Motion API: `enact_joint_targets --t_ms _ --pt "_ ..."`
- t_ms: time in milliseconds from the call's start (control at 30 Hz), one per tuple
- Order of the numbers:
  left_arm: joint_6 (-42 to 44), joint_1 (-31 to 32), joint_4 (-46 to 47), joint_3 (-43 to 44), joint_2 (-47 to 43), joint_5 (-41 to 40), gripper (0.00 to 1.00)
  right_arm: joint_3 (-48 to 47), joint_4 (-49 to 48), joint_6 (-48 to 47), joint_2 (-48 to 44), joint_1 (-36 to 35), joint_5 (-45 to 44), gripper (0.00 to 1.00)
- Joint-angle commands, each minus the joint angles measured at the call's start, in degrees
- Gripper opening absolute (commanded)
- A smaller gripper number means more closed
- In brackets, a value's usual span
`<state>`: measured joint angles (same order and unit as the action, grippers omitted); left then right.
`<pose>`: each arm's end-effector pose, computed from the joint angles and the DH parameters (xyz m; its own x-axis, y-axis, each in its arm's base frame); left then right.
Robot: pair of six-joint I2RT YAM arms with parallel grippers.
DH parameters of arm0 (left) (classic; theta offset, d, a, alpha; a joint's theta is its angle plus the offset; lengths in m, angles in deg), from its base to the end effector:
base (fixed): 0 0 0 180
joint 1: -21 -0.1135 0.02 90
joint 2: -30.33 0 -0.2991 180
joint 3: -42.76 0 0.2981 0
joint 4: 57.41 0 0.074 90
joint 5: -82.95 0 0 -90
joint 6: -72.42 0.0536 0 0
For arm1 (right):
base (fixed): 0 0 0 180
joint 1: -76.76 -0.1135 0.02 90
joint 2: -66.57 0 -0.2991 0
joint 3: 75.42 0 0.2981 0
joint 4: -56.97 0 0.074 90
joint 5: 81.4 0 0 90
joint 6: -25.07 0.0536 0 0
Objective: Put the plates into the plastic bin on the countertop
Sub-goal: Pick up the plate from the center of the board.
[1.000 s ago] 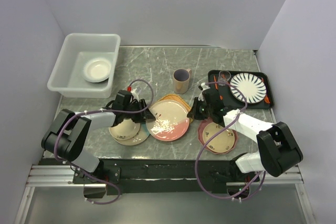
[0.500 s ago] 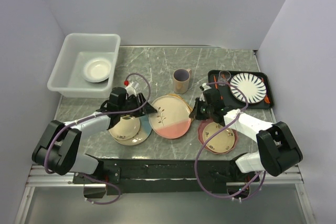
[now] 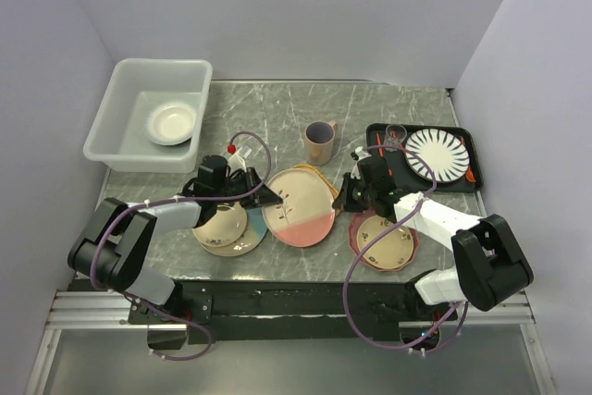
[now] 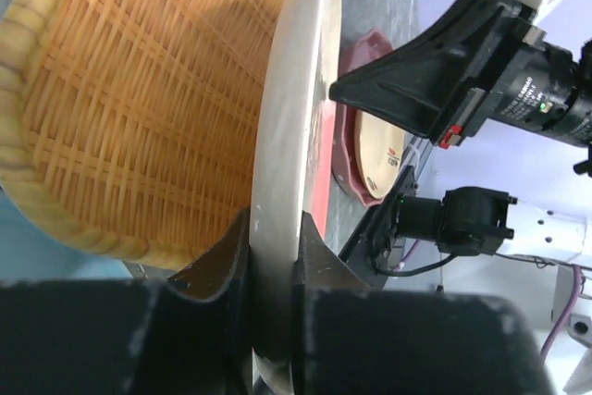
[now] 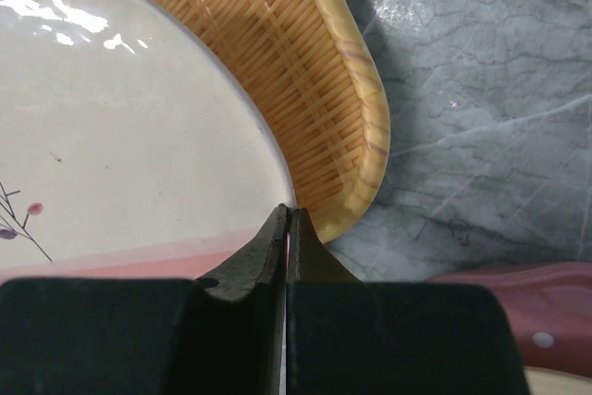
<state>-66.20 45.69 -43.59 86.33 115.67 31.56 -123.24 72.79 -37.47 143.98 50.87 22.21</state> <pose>0.2771 -0.1642 0.1587 -0.9022 -0.2305 -0.3645 0.2273 0.4640 -0.8562 0.2667 0.1435 0.1684 -0.8327 0.0940 -0.5457 -0.2130 0.8552 0.4724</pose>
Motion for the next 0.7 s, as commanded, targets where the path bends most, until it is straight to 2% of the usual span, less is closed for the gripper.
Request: enact_joint_targets --t_ms 0,300,467,567,600,667 --pt "2.3 1.77 -0.11 2.75 -1.23 1.39 0.01 -1.06 -6.32 1.72 -0.77 -1.27 4.24 0.0" --pt "4.5 1.77 -4.86 3.54 -2.37 -2.92 0.01 -1.15 -6.32 1.45 -0.85 -1.18 4.76 0.0" --pt "5.29 1.77 -6.35 3.89 -2.72 -4.68 0.01 -0.53 -7.37 1.1 -2.26 -1.18 5.82 0.09" --pt "5.55 1.68 -7.06 4.16 -3.07 -5.12 0.01 -0.01 -7.81 1.01 -3.22 -1.18 5.64 0.24" --pt "5.64 1.77 -6.97 4.16 -3.25 -5.21 0.01 0.08 -7.9 1.01 -3.49 -1.18 5.73 0.38" --pt "5.56 1.77 -7.06 4.24 -3.34 -5.39 0.01 0.43 -7.99 1.01 -3.84 -1.27 5.64 0.51"
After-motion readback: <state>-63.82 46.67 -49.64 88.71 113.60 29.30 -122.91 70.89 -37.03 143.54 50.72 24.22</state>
